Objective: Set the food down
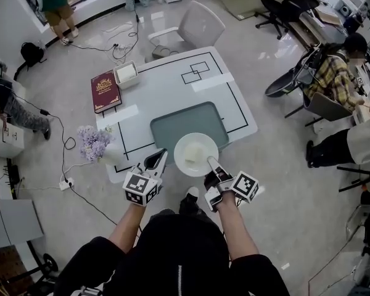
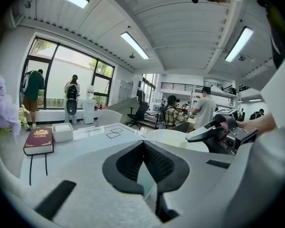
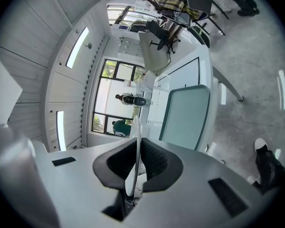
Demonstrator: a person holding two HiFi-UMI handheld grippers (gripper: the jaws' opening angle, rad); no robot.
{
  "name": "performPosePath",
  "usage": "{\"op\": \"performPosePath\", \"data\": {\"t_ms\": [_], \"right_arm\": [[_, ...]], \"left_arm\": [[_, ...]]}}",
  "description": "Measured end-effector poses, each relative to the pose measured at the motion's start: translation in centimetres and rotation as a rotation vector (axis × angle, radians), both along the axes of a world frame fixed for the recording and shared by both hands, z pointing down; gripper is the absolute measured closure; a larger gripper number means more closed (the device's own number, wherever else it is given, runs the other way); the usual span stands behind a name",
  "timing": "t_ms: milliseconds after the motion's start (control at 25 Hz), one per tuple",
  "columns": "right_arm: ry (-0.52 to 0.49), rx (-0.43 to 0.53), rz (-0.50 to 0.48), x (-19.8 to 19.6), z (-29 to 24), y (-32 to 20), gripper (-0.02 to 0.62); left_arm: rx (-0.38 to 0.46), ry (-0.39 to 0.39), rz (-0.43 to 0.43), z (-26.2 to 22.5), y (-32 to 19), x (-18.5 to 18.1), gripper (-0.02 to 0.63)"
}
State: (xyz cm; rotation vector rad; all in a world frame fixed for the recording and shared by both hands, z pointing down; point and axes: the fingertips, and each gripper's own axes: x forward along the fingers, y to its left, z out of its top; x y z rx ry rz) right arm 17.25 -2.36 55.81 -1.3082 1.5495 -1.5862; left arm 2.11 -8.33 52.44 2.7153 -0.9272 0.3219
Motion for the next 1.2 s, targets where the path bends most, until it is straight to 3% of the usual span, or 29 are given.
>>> {"op": "performPosePath", "data": {"t_ms": [400,520,1200], "right_arm": [[-0.021,-0.001,-0.076,2.3,0.3,-3.5,0.572],[0.004,-0.040,-0.085,2.7,1.1,-4.4,0.572],[0.019,-0.062,-0.076,1.3,2.7,-11.6,0.572]], "left_arm": [[-0.013,-0.006,-0.073,0.2,-2.6,2.1,0.600],[-0.023,-0.011,-0.083,0.6,-3.8,2.1,0.600],[-0.058,0.000,-0.049,2.4,-11.2,1.2,0.600]]}}
